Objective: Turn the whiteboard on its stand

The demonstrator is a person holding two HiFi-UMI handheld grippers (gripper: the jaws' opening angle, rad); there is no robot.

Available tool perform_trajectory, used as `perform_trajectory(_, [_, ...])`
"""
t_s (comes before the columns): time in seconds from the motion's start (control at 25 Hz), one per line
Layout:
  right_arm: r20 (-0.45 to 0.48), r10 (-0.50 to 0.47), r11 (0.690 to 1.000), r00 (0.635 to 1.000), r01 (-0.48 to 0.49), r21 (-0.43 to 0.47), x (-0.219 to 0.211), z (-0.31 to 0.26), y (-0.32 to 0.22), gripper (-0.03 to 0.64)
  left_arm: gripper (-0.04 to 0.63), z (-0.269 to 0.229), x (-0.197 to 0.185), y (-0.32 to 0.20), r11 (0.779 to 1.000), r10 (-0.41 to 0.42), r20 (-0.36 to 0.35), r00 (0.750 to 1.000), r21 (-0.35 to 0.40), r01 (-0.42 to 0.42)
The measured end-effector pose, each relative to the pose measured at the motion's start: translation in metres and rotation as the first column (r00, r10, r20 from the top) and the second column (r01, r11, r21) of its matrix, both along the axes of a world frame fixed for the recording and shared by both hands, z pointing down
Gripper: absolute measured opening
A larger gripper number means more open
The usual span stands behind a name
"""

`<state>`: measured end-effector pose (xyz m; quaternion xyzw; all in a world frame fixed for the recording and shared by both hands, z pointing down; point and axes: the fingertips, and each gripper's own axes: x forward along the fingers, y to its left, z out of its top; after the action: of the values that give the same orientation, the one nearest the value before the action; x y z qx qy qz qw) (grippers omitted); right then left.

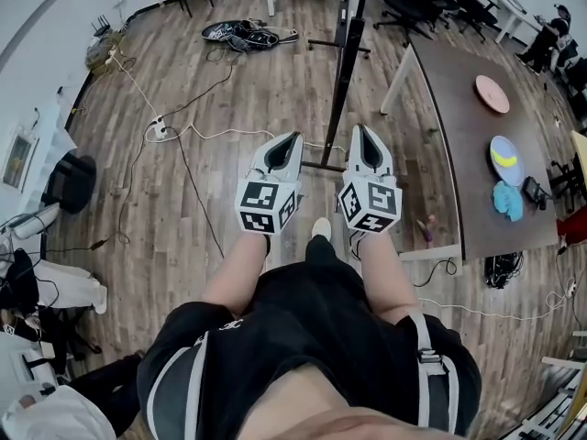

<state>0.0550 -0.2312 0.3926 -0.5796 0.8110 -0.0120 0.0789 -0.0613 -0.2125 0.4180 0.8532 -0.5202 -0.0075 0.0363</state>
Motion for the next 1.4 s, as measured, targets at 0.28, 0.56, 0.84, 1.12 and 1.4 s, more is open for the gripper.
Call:
perform_trajectory(0.28, [-0.027,-0.008,1.0,1.0,0.007,-0.01,0.009,-0.006,-0.103,0.0,0.009,-0.007,0.015,-0.101,1.0,-0.003,-0.012,1.0,-0.03,0.002])
perform_trajectory(0.56, [-0.038,-0.025,0.999,0.999,0.023,-0.047,0.024,0.003,-0.194,0.0,0.009,-0.004,0.036,-0.189,0.999,-0.01,0.015,1.0,-0.051,0.011])
perform_trajectory(0.84, [-0.092,-0.033,0.996,0.995,0.025,-0.083,0.029,0.022,-0.255,0.002,0.009,0.014,0.043,-0.24,0.993,-0.037,0.03,0.999,-0.108,0.04])
perform_trajectory(1.12, [-0.128,-0.022,0.996,0.991,0.01,-0.091,0.018,0.042,-0.286,0.13,0.009,0.022,0.035,-0.269,0.991,-0.043,0.051,0.998,-0.126,0.049])
perform_trajectory(1.4, [-0.159,0.016,0.984,0.987,-0.044,-0.174,0.016,0.065,-0.323,0.235,0.009,0.018,0.026,-0.28,0.992,-0.042,0.054,0.998,-0.12,0.048])
